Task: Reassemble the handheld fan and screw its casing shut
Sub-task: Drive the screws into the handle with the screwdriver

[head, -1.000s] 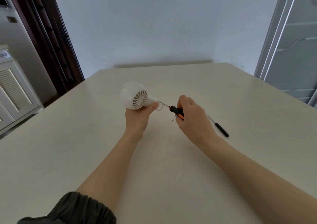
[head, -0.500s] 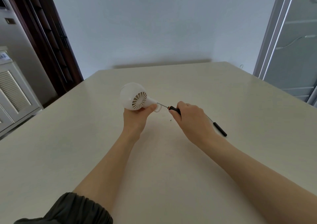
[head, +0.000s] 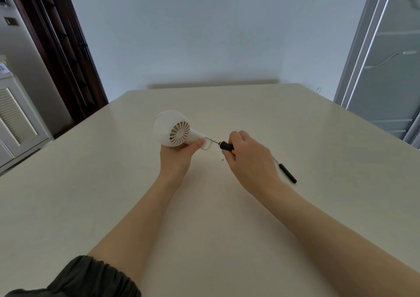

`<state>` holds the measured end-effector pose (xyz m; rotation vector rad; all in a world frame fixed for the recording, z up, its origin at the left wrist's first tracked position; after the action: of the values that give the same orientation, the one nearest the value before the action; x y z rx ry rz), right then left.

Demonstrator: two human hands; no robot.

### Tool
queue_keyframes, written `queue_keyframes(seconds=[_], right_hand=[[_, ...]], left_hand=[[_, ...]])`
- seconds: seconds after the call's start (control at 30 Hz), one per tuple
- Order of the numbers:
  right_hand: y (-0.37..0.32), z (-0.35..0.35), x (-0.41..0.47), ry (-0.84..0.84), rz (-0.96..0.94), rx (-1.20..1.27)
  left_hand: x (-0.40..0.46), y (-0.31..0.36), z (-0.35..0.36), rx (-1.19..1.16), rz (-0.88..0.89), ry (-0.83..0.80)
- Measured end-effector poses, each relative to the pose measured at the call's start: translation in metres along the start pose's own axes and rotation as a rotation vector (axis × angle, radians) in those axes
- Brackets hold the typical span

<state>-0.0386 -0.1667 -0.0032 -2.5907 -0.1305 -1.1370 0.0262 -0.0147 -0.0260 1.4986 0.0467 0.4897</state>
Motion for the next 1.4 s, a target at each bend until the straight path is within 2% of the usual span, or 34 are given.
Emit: queue_keyframes(seconds=[0.13,0.3,0.57,0.7,0.9,1.07,1.2,1.4], right_hand=[[0.002,0.007,0.0,-0.071,0.01,-0.126],[0.007,0.009,0.002,-0.093,0.121,0.067],[0.001,0.001,0.0,-0.043,0.067,0.143],[0.002,0.001,0.0,-0.004,0.003,0.008],[0.003,0.005,-0.002,-0.049,0.0,-0.154],[0.006,0.01,-0.003,-0.138,0.091,0.016],[0.006,0.004,0.0,-0.099,0.096,0.136],[0.001,-0.004,0.001,-0.005,0.052,0.169]], left_hand=[[0.001,-0.001,0.003,-0.013,-0.013,-0.015],[0.0,-0.003,0.001,0.012,0.003,-0.024],[-0.004,-0.002,-0.002,0.037,0.008,-0.019],[-0.004,-0.001,0.001,0.03,-0.007,-0.023],[-0.003,-0.002,0.001,0.031,-0.014,-0.023],[-0.002,-0.001,0.001,0.041,0.007,-0.015],[-0.005,0.002,0.002,0.0,-0.004,0.015],[-0.007,0.004,0.002,-0.015,-0.011,0.03]])
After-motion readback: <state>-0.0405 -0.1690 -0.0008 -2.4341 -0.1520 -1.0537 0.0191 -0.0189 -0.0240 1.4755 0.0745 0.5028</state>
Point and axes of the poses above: each hand's wrist, its own x-axis towards the middle knuckle, its own z-axis out of the palm, y = z × x, the point moved 3 cm from there along x, towards the middle knuckle, and after that the axes turned 13 degrees about y, right-handed, at the moved point
